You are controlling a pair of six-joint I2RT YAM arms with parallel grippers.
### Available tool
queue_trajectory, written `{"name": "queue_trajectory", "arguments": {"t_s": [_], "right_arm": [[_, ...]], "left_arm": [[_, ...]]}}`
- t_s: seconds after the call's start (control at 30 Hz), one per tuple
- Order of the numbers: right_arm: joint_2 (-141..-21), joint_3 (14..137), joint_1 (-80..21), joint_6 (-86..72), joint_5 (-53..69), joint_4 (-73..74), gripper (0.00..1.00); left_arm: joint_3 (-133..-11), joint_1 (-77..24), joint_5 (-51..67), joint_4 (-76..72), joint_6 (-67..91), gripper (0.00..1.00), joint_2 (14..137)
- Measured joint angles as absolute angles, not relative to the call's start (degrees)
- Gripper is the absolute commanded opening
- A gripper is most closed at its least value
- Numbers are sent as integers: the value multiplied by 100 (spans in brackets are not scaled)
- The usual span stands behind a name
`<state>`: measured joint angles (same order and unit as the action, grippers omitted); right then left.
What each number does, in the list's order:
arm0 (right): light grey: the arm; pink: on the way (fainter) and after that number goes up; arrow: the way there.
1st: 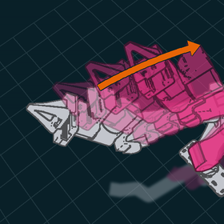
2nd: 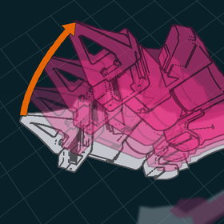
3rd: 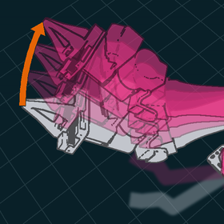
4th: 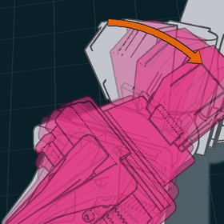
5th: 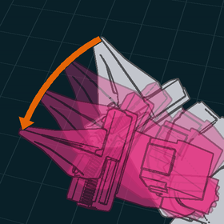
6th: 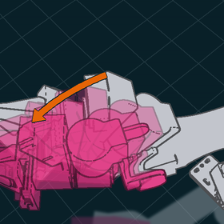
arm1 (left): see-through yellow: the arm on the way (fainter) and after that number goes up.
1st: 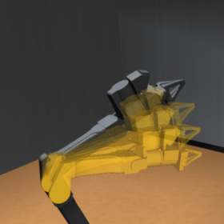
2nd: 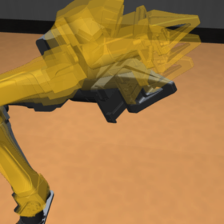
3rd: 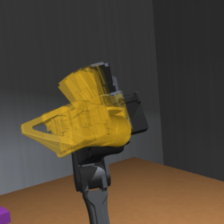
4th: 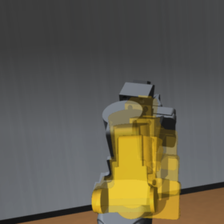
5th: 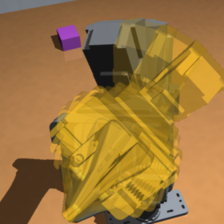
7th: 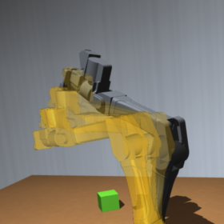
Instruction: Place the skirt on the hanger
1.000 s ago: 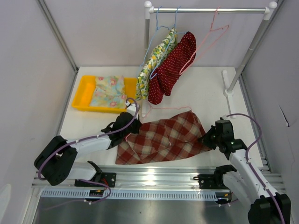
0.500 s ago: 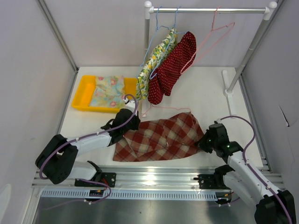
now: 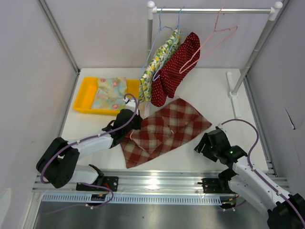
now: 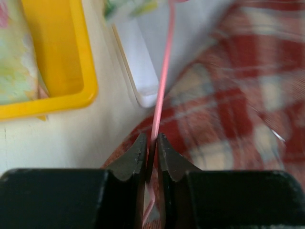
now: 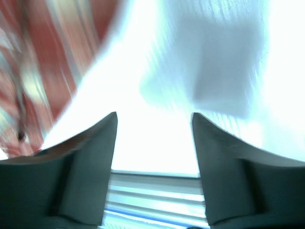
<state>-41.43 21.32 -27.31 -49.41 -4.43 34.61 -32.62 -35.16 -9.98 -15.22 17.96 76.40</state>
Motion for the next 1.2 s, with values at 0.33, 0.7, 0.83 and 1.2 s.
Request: {"name": "queue_trajectory", "arguments": {"t_s": [0.33,0.7,0.83,1.2], "right_arm": [[-4418,2786,-3669,-4925,-934,3315,66],[-7000,3975,-5889,-4493,-1809,1890,61],[-7957,4709,-6447,-4012,-2196,1470,59],[-9030,5041,-7137,-2974,-2539,888,60]], "left_arm": [[-2812,-3527,-882,-2110,1935,0,6938],[-2174,-3736,-1431,-2176,2346,0,6648],[-2176,-3736,-1463,-2171,2355,0,6650],[-2335,-3736,-1463,-2112,2353,0,6864]]}}
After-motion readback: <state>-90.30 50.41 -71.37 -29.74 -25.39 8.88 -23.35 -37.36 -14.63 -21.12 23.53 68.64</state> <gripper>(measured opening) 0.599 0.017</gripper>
